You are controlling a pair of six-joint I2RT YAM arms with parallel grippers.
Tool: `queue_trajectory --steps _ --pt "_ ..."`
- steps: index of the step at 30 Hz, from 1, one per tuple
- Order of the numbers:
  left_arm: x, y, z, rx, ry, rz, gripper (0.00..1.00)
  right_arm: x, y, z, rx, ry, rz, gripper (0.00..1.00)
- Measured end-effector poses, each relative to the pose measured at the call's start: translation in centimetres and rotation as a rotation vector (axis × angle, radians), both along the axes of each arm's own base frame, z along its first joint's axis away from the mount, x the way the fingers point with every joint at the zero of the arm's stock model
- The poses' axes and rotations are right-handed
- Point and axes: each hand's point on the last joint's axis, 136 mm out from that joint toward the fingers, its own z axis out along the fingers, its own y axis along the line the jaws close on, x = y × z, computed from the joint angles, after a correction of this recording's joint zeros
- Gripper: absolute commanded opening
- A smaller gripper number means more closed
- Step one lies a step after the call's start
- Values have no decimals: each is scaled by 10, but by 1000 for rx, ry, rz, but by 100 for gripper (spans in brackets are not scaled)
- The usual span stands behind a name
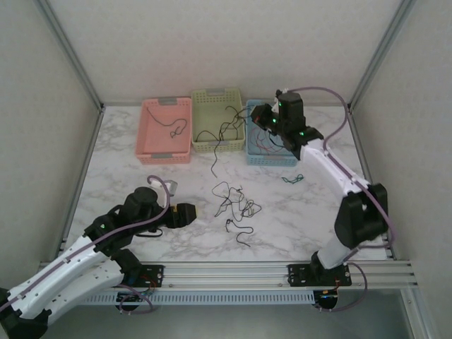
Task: Untangle the cables
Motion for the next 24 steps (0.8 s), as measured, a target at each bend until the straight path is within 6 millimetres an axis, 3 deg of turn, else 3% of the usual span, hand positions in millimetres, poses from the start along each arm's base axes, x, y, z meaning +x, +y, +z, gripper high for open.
queue_trajectory --steps 9,12,17,18,21,24 --pt "-5 12 1 3 -3 36 76 115 36 1 3 -81 -67 0" --pt "-7 16 3 -2 -8 44 76 144 44 -3 -7 -96 -87 0" --pt "-7 18 2 4 -7 55 76 172 52 -21 -21 -88 -107 0" --pt "-7 19 1 8 -4 56 76 176 53 -26 -25 -84 -109 7" --pt "-7 19 -1 15 2 56 76 185 57 -42 -33 -67 -105 40" --pt "-7 19 -1 17 4 56 76 188 60 -62 -50 -37 -94 56"
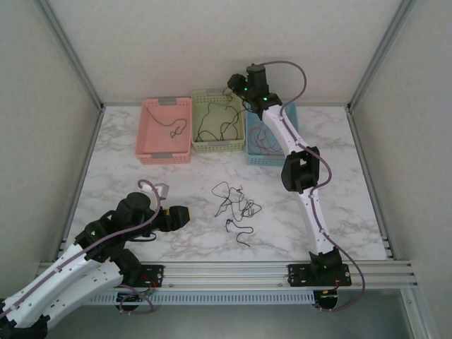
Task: Untangle the cables
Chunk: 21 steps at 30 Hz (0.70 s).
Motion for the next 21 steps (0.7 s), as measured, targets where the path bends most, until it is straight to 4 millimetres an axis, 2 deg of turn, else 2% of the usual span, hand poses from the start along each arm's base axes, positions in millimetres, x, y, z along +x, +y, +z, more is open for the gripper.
queue_trajectory --steps 3,9,12,18,21 --pt "0 0 0 1 1 0 76 -5 2 -15 -33 40 22 58" --pt "0 0 -1 3 1 2 76 -15 -9 -24 -163 71 41 58" --pt "1 0 -1 3 2 2 76 -25 -25 -22 -246 104 21 58" --pt "1 0 -2 6 4 2 76 -53 -69 -4 -330 163 -32 59" --pt "1 0 -4 11 10 2 76 -54 -90 -4 -324 188 -64 59"
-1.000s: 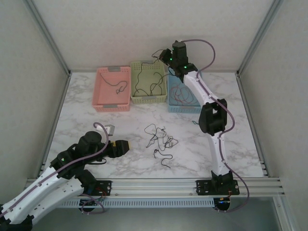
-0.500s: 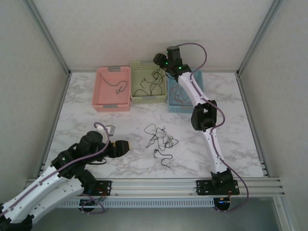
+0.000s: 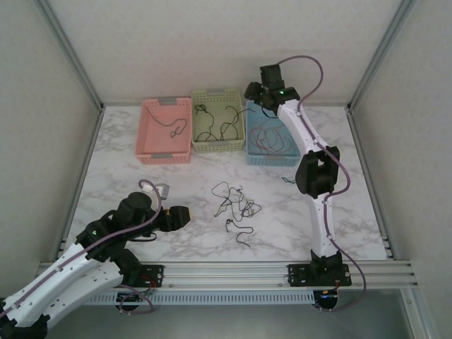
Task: Untangle the cables
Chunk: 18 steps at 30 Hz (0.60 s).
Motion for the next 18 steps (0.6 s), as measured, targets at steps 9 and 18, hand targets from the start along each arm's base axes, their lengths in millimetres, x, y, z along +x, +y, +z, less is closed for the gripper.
queue_trajectory --steps 9,18 --pt "0 0 -3 5 5 0 77 11 -29 -63 94 160 -76 59" --pt "0 0 -3 5 5 0 77 6 2 -109 232 281 -19 56"
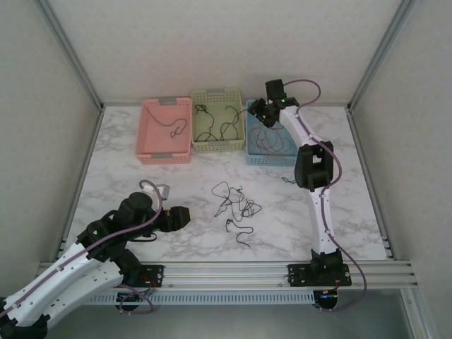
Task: Untangle the cables
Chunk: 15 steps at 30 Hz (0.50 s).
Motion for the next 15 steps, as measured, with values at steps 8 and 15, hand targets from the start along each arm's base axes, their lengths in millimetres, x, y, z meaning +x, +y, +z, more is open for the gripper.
queue_trajectory --steps 8,15 --pt "0 0 0 1 1 0 77 13 24 22 127 -69 53 51" --pt "0 0 0 1 1 0 77 34 47 38 220 -155 114 49"
